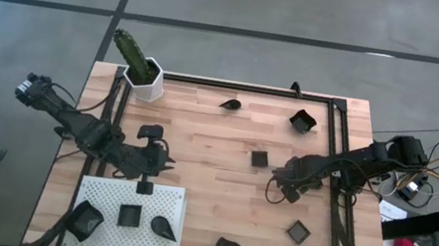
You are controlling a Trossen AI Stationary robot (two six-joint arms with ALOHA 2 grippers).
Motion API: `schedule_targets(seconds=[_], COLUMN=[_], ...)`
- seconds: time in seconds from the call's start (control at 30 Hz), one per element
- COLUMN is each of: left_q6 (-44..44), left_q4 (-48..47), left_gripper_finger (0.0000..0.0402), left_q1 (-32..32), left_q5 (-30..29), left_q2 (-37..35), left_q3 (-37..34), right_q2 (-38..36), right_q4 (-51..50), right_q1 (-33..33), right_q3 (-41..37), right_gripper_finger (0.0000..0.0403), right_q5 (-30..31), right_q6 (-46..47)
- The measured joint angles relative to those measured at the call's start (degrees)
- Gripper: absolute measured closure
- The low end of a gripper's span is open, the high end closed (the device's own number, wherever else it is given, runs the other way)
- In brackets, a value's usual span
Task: Pick & Place Mini shaped plates
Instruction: Stack the drop shaped plate on top of the other drop shaped plate on the shelf
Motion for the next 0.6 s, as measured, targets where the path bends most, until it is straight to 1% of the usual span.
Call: schedule_targets(seconds=[0.1,0.23,0.27,0.4,0.6], left_q6=[0.0,0.0,0.0,0.1,0.1], left_q4=[0.3,0.4,0.4,0.4,0.3], left_gripper_finger=[0.0339,0.0339,0.0339,0.0339,0.0339], left_q1=[0.0,0.0,0.0,0.0,0.0], left_q5=[0.0,0.0,0.0,0.0,0.0], left_q2=[0.0,0.0,0.0,0.0,0.0], left_q3=[0.0,0.0,0.0,0.0,0.0], right_q2=[0.0,0.0,0.0,0.0,0.0], right_q4=[0.3,0.4,0.4,0.4,0.4], right_q1=[0.0,0.0,0.0,0.0,0.2], right_q3=[-0.2,0.5,0.7,2.3,8.3], right_gripper_finger=[0.0346,0.0385,0.0388,0.0393,0.0394], right_q5=[0.6,1.8,2.7,6.8,8.9], right_q6=[-0.3,-1.2,-1.6,-4.2,-11.4])
